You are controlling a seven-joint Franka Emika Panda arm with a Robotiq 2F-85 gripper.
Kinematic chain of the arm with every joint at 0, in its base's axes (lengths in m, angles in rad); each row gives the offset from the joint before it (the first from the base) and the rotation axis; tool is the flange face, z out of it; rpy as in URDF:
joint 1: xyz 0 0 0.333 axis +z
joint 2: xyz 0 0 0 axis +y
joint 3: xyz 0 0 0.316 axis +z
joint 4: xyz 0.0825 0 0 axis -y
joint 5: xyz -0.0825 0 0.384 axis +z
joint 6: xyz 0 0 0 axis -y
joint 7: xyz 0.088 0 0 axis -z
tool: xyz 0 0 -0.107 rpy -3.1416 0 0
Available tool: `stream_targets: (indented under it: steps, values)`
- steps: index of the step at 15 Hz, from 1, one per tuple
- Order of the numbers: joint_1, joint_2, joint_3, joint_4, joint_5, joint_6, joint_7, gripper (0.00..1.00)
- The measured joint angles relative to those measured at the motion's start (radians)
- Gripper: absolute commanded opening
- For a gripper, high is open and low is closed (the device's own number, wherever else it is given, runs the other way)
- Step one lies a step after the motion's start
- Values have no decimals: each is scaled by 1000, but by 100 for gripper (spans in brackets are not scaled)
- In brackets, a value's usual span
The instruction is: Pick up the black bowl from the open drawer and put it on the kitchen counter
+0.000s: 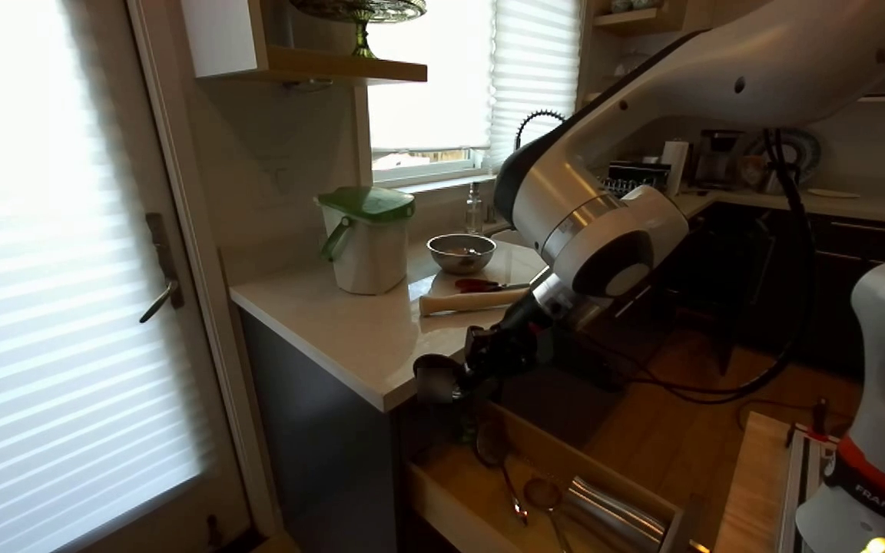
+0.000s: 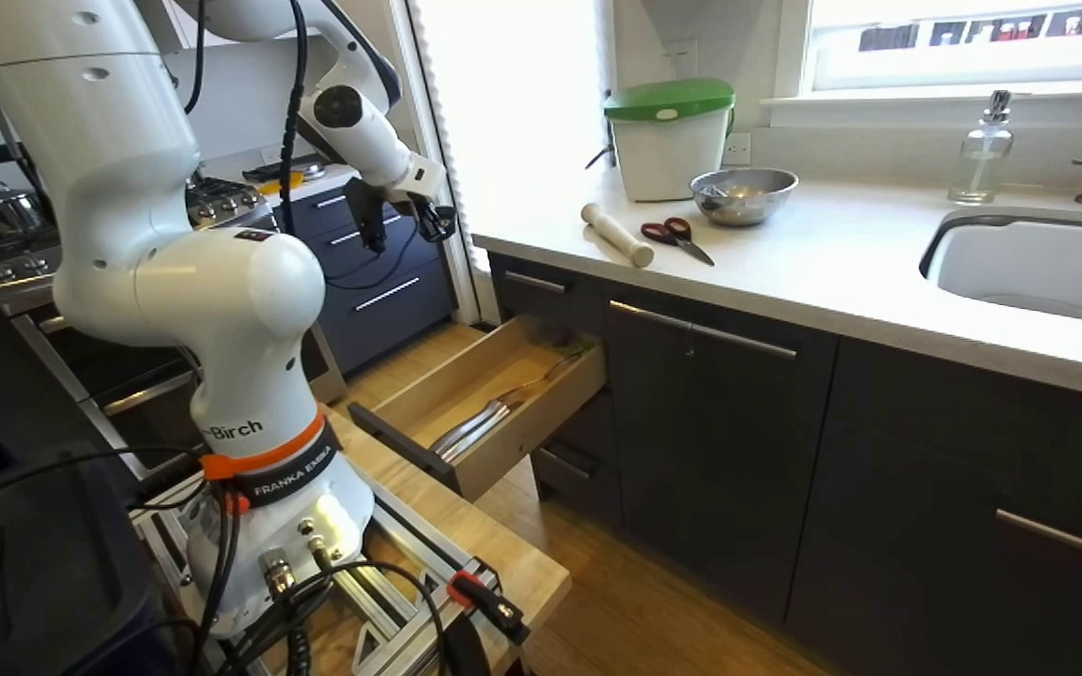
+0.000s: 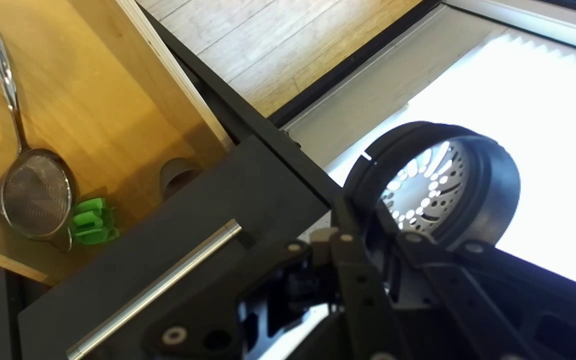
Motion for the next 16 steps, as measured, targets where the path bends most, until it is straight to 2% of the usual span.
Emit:
stream_targets:
  steps: [6, 12, 14, 16]
  values:
    - [-19, -1, -17, 44, 2, 12, 39, 3]
    - [-60, 9, -50, 97, 7, 42, 139, 3]
    - [-97, 24, -23, 120, -78, 85, 266, 3]
    - [-111, 49, -21, 160, -66, 142, 294, 3]
